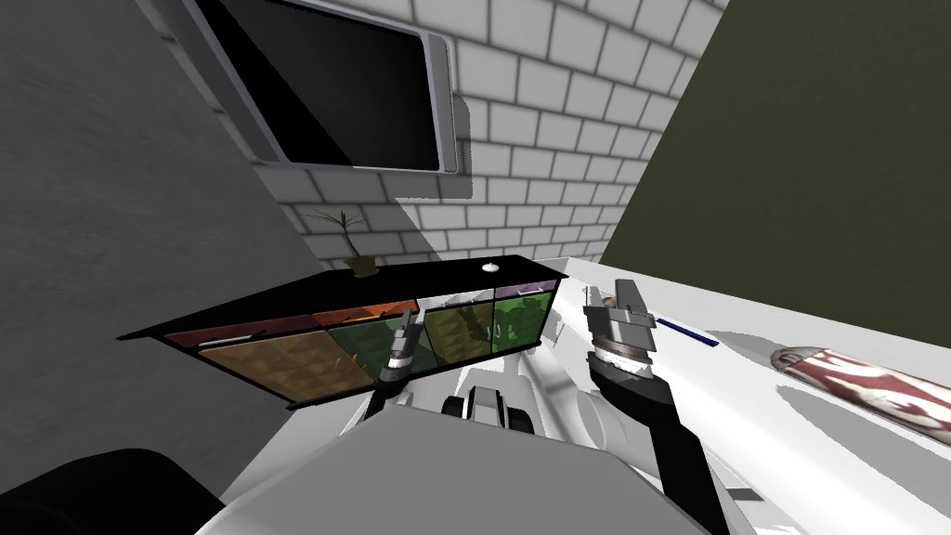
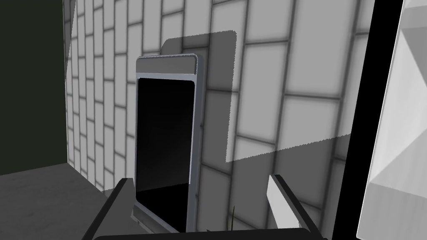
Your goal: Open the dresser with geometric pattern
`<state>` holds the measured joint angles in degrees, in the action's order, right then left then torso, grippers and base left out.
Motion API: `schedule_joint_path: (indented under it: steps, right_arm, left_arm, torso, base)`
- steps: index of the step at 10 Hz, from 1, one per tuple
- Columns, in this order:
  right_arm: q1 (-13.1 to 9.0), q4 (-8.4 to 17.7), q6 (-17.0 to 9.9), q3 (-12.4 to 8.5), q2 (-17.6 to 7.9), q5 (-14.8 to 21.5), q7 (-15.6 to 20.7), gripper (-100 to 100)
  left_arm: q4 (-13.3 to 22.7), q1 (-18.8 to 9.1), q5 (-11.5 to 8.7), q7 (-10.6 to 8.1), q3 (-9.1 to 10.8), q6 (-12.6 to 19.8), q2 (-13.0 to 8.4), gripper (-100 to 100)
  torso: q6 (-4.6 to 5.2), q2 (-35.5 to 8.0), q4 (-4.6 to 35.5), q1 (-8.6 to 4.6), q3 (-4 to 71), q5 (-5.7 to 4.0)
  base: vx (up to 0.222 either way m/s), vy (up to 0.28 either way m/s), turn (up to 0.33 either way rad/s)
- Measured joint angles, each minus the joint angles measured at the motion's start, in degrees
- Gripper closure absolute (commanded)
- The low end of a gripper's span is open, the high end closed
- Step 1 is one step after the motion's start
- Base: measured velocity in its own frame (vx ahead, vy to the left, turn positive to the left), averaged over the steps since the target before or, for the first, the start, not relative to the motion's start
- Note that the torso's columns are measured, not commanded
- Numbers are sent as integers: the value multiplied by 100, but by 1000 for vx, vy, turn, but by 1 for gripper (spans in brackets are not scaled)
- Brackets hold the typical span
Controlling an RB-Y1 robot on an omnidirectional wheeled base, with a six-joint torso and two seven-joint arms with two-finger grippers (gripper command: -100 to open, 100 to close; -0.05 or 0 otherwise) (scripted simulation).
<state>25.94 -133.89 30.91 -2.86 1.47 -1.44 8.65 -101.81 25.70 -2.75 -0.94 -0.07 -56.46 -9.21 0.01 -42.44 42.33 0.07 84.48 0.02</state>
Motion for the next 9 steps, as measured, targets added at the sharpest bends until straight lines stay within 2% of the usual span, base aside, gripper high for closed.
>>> schedule_joint_path:
  steps: [3, 9]
  right_arm:
    - [1, 0, 0, 0, 0, 0, 0, 0]
    - [0, 0, 0, 0, 0, 0, 0, 0]
  left_arm:
    - [483, -1, -103, -73, 65, -289, 69, -100]
    - [1410, -116, -265, -190, 169, -785, 218, -100]
  torso:
    - [-1, 32, -8, -17, 18, -4]
    - [0, 13, -3, -6, 7, -1]
  base:
    - [125, -75, 31]
    - [83, -58, 18]
